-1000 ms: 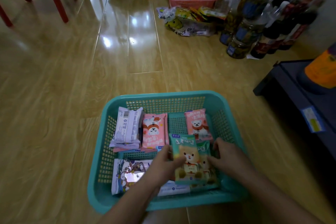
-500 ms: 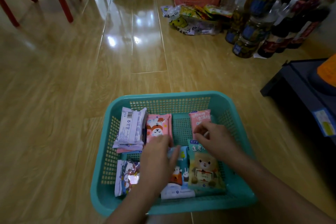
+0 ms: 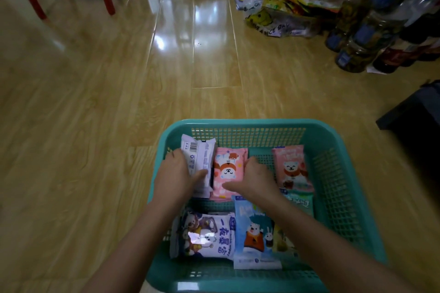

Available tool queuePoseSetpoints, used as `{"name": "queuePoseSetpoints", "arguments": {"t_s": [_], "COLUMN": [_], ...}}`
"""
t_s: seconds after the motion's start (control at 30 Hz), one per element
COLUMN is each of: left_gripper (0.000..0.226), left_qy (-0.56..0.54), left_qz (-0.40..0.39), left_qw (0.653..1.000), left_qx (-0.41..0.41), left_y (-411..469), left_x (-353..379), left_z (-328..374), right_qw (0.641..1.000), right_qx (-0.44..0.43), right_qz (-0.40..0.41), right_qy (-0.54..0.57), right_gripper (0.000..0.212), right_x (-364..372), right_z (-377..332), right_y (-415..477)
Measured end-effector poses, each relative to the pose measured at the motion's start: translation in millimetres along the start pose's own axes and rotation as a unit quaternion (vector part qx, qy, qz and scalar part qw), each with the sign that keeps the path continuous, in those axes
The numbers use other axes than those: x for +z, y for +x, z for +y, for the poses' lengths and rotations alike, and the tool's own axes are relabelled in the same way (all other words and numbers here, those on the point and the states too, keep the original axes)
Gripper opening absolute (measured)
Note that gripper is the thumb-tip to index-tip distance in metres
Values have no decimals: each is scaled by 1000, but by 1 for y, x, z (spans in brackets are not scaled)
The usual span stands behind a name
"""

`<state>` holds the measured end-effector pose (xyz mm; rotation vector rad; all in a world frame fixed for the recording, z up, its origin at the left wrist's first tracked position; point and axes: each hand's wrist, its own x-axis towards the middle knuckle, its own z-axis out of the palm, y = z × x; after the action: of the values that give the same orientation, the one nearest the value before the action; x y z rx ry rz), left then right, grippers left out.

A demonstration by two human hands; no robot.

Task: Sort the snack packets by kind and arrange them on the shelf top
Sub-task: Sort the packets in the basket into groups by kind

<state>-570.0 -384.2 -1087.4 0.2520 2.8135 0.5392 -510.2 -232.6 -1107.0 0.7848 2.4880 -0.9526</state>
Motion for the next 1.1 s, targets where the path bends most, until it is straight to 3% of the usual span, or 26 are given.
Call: {"name": "queuePoseSetpoints", "arguments": {"t_s": [0.07, 0.23, 0.4, 0.47, 0.6, 0.7, 0.83, 0.93, 1.0, 1.1], "left_gripper": [55, 55, 48, 47, 44, 41, 41, 44, 45, 45], "left_qy": [21, -13, -68, -107, -261, -360, -441, -467, -470, -483], "left_qz": [-11, -11, -29, -34, -58, -62, -62, -66, -64, -66], "left_qw": [1000, 1000, 997, 993, 962, 926, 889, 875, 874, 867], "left_qx": [-5, 5, -14, -21, -58, -96, -109, -111, -108, -102], "left_y": [4, 4, 4, 5, 2, -4, -12, -15, -16, -18], "left_x": [0, 3, 2, 0, -2, -3, -8, -14, -15, -15], "left_z": [0, -2, -4, -4, -10, -12, -7, -5, -5, -6], "right_qw": [1000, 999, 991, 984, 972, 941, 874, 847, 857, 908], "right_qx": [8, -12, -18, -28, -34, -15, -23, -33, -43, -60], "right_qz": [3, -30, -42, -23, 6, -5, 27, 103, 153, 165], "right_qy": [-1, -9, 124, 174, 234, 337, 484, 521, 491, 379], "right_gripper": [77, 41, 49, 41, 39, 40, 48, 31, 20, 18], "right_x": [6, 10, 0, -12, -47, -73, -98, -110, -117, -123], "right_z": [-1, -3, -2, -3, 8, 22, 42, 57, 67, 78], "right_y": [0, 1, 2, 0, -2, -4, -8, -7, -5, -1]}}
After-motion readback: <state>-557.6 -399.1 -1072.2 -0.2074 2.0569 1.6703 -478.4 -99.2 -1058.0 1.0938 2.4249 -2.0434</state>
